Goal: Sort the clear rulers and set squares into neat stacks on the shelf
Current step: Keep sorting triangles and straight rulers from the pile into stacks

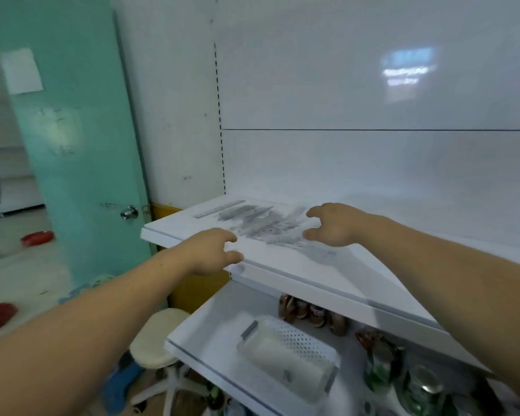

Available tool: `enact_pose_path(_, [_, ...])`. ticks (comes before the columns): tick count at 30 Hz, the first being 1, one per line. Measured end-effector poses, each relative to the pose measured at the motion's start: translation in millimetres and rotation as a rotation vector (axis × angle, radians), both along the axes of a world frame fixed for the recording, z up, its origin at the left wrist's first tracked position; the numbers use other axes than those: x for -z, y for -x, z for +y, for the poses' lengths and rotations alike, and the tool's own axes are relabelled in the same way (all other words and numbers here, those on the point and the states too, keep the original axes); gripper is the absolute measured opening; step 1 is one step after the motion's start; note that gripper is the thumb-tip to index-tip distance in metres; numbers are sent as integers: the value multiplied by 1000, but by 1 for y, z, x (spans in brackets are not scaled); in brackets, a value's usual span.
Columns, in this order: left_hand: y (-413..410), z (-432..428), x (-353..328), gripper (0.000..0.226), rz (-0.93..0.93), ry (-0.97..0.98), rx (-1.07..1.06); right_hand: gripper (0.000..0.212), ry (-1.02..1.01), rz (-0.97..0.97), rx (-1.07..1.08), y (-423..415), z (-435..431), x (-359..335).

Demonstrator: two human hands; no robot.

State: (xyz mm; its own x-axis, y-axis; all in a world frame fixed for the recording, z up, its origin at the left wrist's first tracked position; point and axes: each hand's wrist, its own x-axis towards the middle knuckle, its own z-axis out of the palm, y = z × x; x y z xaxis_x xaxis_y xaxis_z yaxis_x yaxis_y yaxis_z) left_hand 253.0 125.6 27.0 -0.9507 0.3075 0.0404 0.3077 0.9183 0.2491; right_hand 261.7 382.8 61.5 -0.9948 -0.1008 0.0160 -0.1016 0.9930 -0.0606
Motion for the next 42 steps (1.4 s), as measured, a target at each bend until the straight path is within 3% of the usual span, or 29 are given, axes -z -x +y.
enact_pose_path(6, [39, -53, 4, 55, -8, -34, -52, 61, -31, -32, -46, 53, -53, 5])
enact_pose_path(14, [117, -59, 19, 60, -33, -12, -52, 66, -39, -102, -136, 144, -81, 25])
enact_pose_path(15, [129, -58, 20, 62, -36, 31, -56, 59, -27, -132, -156, 155, -82, 26])
enact_pose_path(17, [153, -57, 19, 62, -38, 142, -61, 21, 6, -176, -195, 176, -81, 27])
enact_pose_path(20, [183, -58, 16, 58, -65, 187, -44, 24, 98, -197, -246, 197, -82, 24])
enact_pose_path(23, [200, -59, 7, 58, -164, 113, -35, 42, 154, -209, -231, 209, -82, 23])
enact_pose_path(30, [221, -53, -2, 44, -139, -30, 59, 28, 273, -29, -136, 216, -77, 27])
enact_pose_path(34, [226, -54, 2, 27, -160, -303, 103, 16, 306, 52, -63, 210, -74, 26])
enact_pose_path(38, [223, -58, 3, 33, -220, -600, 110, 12, 315, 137, 24, 202, -71, 27])
enact_pose_path(42, [217, -64, 5, 28, -188, -651, 124, 16, 243, 187, 88, 190, -72, 27])
